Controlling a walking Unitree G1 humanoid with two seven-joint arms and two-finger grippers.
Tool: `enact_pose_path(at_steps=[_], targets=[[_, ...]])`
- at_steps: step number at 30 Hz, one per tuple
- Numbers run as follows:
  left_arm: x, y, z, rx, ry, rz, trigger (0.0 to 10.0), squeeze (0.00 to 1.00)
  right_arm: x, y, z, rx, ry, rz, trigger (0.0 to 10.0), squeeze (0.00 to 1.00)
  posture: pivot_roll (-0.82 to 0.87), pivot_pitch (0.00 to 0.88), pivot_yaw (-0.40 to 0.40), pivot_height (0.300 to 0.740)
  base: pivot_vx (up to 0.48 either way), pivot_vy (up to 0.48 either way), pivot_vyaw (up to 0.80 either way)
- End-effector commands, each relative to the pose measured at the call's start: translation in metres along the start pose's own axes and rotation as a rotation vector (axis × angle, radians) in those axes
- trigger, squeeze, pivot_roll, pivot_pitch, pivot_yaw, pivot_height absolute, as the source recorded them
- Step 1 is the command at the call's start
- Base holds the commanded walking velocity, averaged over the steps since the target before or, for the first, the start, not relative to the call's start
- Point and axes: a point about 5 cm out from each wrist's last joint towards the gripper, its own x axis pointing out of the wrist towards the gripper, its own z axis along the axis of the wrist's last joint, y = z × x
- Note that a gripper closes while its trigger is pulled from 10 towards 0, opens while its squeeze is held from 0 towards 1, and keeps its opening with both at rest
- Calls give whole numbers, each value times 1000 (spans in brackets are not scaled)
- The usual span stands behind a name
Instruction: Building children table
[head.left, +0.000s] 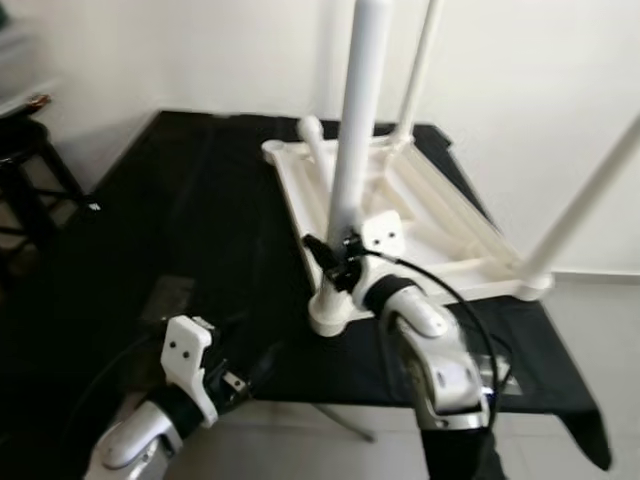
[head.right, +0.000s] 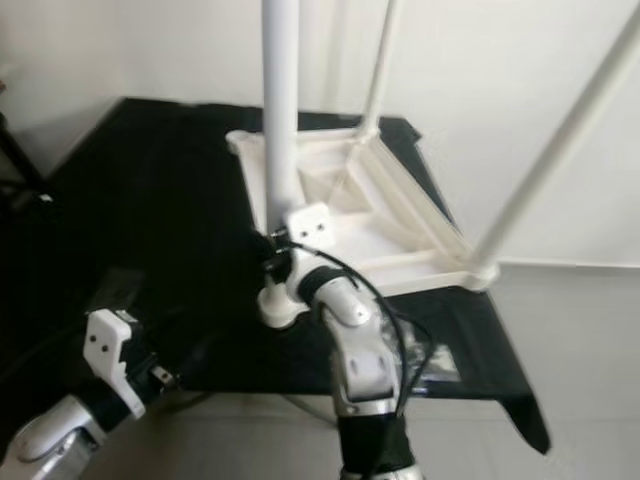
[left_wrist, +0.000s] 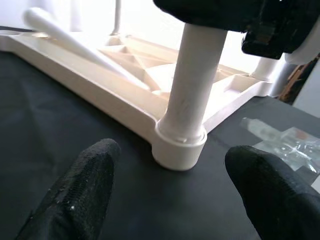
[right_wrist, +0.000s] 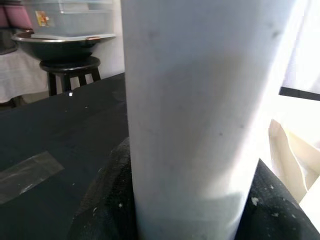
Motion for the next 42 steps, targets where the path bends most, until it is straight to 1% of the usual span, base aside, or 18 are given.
enact_pose_path(at_steps=[1, 2, 5, 7, 9, 12, 13, 14, 15, 16, 18, 21, 24, 25, 26, 27, 38, 42], targets=[[-1, 1, -3, 4, 9, 10, 10000, 0, -3, 7, -41, 57, 203, 36, 10000, 0, -159, 83, -81, 740, 0, 0, 0], [-1, 1, -3, 5, 5, 18, 10000, 0, -2, 7, -37, 65, 199, 63, 10000, 1000, -157, 81, -83, 740, 0, 0, 0], [0, -1, -3, 3, 3, 12, 10000, 0, 4, 8, -19, 100, 133, 197, 10000, 1000, -160, 82, -83, 740, 0, 0, 0], [0, -1, -3, 2, 1, 9, 10000, 0, 4, 13, -12, 74, 103, 269, 10000, 1000, -165, 79, -81, 740, 0, 0, 0], [1, -2, -3, -1, -1, 6, 10000, 0, 1, 24, 5, 24, 35, 467, 10000, 1000, -169, 86, -78, 740, 0, 0, 0], [1, -3, -2, -2, -2, 5, 10000, 0, -2, 27, 11, 15, 13, 546, 10000, 1000, -169, 86, -78, 740, 0, 0, 0], [1, -3, -2, -3, -3, 3, 10000, 0, -5, 27, 18, -32, -14, 625, 10000, 1000, -164, 87, -80, 740, 0, 0, 0], [1, -4, -2, -4, -5, 2, 10000, 0, -7, 23, 24, -73, -27, 714, 10000, 114, -156, 89, -81, 740, 0, 0, 0], [1, -4, -2, -4, -5, 2, 10000, 0, -7, 23, 24, -73, -27, 714, 10000, 114, -156, 89, -81, 740, 0, 0, 0], [1, -5, -2, -4, -6, 1, 10000, 0, -7, 15, 29, -144, -31, 800, 10000, 0, -149, 92, -84, 740, 0, 0, 0], [1, -5, -2, -4, -6, 1, 10000, 0, -7, 15, 29, -144, -31, 800, 10000, 0, -149, 92, -84, 740, 0, 0, 0], [0, -6, -2, -4, -7, 7, 10000, 0, 13, -19, 52, -301, -18, 877, 10000, 0, -137, 97, -87, 740, 0, 0, 0], [-1, -7, -1, -4, -8, 8, 10000, 0, 20, -29, 62, -324, -25, 896, 10000, 0, -132, 103, -86, 740, 0, 0, 0], [-1, -7, -1, -5, -7, 8, 10000, 0, 20, -31, 63, -335, -15, 930, 9176, 0, -132, 106, -84, 740, 0, 0, 0], [-1, -8, -1, -5, -7, 8, 10000, 0, 20, -32, 63, -340, -7, 955, 2667, 0, -133, 107, -83, 740, 0, 0, 0], [-2, -8, -1, -6, -6, 6, 10000, 0, 20, -34, 63, -330, 7, 982, 0, 0, -130, 108, -84, 740, 0, 0, 0], [-2, -10, -1, -11, -4, 2, 10000, 0, 21, -43, 61, -317, 31, 1052, 0, 0, -134, 118, -87, 740, 0, 0, 0], [-2, -11, 0, -12, -7, 3, 10000, 0, 19, -45, 51, -292, 26, 1050, 0, 0, -137, 125, -89, 740, 0, 0, 0]])
